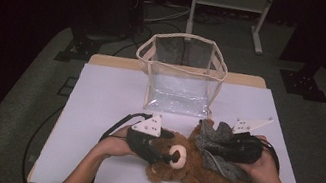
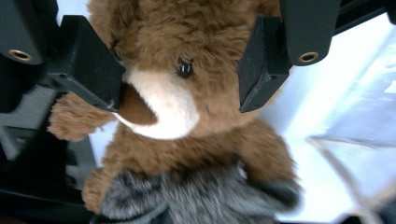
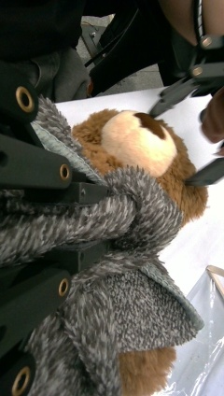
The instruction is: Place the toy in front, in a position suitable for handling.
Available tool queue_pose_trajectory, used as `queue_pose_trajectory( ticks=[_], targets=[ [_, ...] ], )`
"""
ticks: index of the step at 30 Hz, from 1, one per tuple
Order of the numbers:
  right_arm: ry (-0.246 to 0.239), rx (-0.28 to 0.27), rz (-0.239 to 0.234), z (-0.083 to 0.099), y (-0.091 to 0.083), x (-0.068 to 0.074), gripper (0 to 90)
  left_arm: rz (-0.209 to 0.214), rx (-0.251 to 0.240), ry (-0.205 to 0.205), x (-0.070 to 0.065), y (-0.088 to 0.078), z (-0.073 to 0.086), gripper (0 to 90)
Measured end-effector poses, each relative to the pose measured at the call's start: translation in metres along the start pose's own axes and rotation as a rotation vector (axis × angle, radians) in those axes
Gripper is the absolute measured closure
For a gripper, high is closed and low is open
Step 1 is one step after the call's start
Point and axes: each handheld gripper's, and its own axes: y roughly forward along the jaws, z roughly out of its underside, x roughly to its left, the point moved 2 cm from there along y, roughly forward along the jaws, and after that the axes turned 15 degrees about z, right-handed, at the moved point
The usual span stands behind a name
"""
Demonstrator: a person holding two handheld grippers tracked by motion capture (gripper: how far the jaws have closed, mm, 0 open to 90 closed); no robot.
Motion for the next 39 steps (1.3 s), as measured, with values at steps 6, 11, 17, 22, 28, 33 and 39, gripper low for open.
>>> queue_pose_trajectory(
  ticks=[6, 11, 17, 22, 28, 33, 39],
  targets=[
    [0.015, -0.039, 0.05, -0.006, -0.013, -0.015, 75.2, 0.004, 0.015, 0.01, -0.004, 0.003, 0.003, 32.2],
    [0.033, -0.012, 0.044, 0.0, -0.001, -0.019, 75.3, -0.014, 0.026, 0.019, -0.004, -0.001, 0.002, 31.1],
    [0.028, -0.022, 0.045, 0.011, -0.006, -0.011, 75.5, -0.063, 0.05, -0.006, -0.004, -0.004, 0.002, 20.4],
    [0.019, -0.024, 0.036, 0.019, -0.011, -0.001, 75.5, -0.06, -0.009, -0.042, -0.002, -0.01, 0.004, 18.4],
    [0.01, -0.028, 0.035, 0.024, -0.012, 0.004, 75.6, -0.055, -0.006, -0.074, -0.001, -0.01, 0.006, 11.5],
    [0.005, -0.039, 0.021, 0.03, -0.015, 0.008, 75.6, -0.027, 0.006, -0.104, -0.001, -0.005, 0.014, 8.1],
    [0.01, -0.052, 0.004, 0.039, -0.019, 0.013, 75.7, 0.036, -0.005, -0.146, 0.001, 0.007, 0.018, 3.5]
  ],
)
